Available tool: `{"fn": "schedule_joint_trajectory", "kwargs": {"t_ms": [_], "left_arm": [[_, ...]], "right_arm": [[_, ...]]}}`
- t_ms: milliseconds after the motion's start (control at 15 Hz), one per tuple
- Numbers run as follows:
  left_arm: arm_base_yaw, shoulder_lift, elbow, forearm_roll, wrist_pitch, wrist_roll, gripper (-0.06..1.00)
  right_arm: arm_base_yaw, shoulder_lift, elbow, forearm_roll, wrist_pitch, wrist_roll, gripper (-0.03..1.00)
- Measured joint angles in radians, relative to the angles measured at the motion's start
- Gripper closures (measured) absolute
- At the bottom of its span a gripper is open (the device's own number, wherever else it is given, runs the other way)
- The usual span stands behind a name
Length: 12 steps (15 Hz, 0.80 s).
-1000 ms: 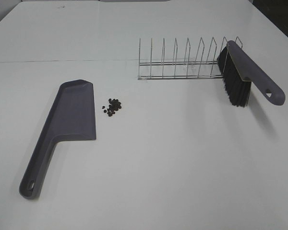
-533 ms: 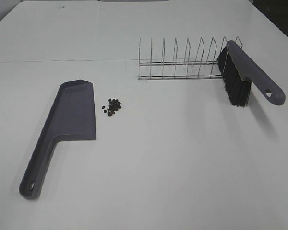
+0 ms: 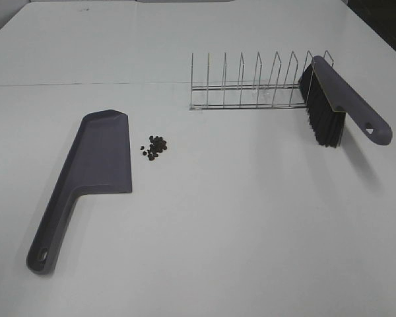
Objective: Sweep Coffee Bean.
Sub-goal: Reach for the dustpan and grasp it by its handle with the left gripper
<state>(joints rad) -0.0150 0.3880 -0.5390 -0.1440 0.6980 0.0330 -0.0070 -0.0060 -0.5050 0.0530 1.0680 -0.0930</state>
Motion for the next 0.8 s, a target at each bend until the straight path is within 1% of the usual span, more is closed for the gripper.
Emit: {"fn": "schedule_joint_trajectory", "kwargs": {"t_ms": [133, 267, 333, 400, 600, 667, 800], "left_arm": [[0.000, 0.231, -0.054, -0.035, -0.030, 0.001, 0.29], [0.000, 0.472, -0.135, -0.040, -0.026, 0.005, 0.29], [0.000, 0.533, -0.158, -0.041, -0.022, 0.005, 0.29], [0.000, 0.644, -0.199, -0.041, -0.012, 0.005, 0.29], [0.000, 0.934, -0.327, -0.046, 0.070, 0.007, 0.29], [0.000, 1.079, -0.387, -0.047, 0.118, 0.007, 0.28], [-0.031, 1.188, -0.415, -0.046, 0.137, 0.007, 0.27]], "right_arm": [[0.000, 0.000, 0.000, 0.000, 0.000, 0.000, 0.17], [0.000, 0.000, 0.000, 0.000, 0.000, 0.000, 0.17], [0.000, 0.000, 0.000, 0.000, 0.000, 0.000, 0.17], [0.000, 0.000, 0.000, 0.000, 0.000, 0.000, 0.17], [0.000, 0.000, 0.000, 0.000, 0.000, 0.000, 0.17], [0.000, 0.000, 0.000, 0.000, 0.000, 0.000, 0.17], [0.000, 0.000, 0.000, 0.000, 0.000, 0.000, 0.17]]}}
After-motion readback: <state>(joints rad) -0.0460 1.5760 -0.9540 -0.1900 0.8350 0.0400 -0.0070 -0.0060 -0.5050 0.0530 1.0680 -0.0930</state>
